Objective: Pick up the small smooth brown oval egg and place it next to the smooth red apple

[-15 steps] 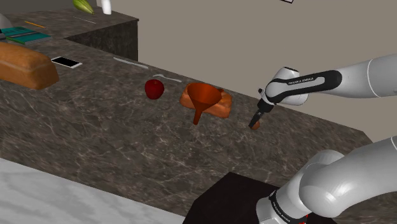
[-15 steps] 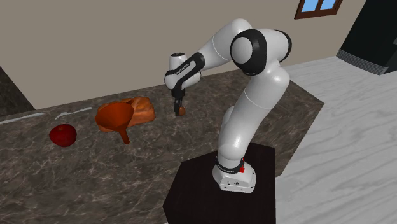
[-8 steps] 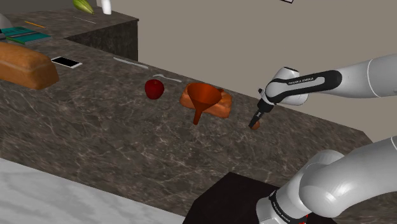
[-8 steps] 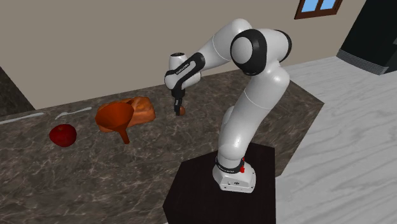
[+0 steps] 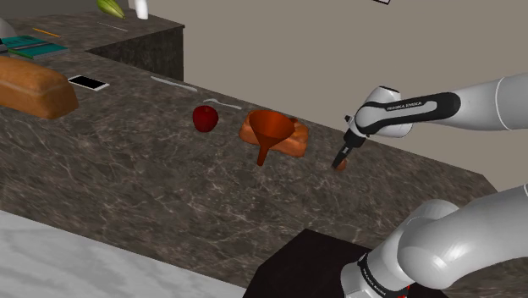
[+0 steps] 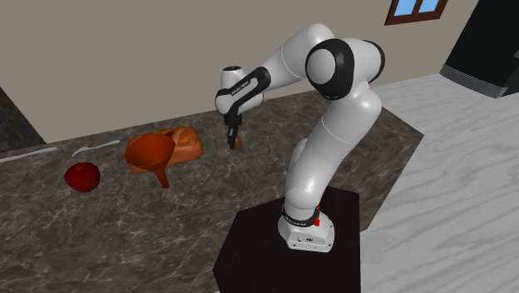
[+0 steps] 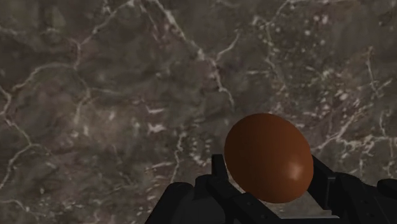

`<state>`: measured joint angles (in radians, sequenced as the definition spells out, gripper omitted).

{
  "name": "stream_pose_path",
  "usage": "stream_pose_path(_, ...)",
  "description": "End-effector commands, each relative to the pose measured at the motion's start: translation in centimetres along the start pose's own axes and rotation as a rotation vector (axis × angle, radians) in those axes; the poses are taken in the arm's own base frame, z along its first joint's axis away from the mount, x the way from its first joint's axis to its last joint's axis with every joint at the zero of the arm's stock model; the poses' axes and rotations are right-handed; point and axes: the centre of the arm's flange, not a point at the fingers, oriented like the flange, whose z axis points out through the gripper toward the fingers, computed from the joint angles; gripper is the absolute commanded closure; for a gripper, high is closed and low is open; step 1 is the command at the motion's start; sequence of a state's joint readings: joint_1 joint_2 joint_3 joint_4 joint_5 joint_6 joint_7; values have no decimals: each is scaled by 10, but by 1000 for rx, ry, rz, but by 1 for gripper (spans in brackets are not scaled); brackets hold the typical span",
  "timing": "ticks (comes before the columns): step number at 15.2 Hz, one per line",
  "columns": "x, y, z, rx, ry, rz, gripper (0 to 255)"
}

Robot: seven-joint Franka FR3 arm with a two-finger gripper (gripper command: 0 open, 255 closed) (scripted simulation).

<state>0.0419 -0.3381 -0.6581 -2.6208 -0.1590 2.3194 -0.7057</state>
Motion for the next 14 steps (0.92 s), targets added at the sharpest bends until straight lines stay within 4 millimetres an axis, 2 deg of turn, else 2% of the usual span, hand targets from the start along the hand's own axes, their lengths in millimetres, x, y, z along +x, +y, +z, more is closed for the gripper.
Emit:
stream_pose_path(1,1,0,-10,0,-1,0,255)
stream_pose_path(14,4,-5,-78,0,-1,0,255)
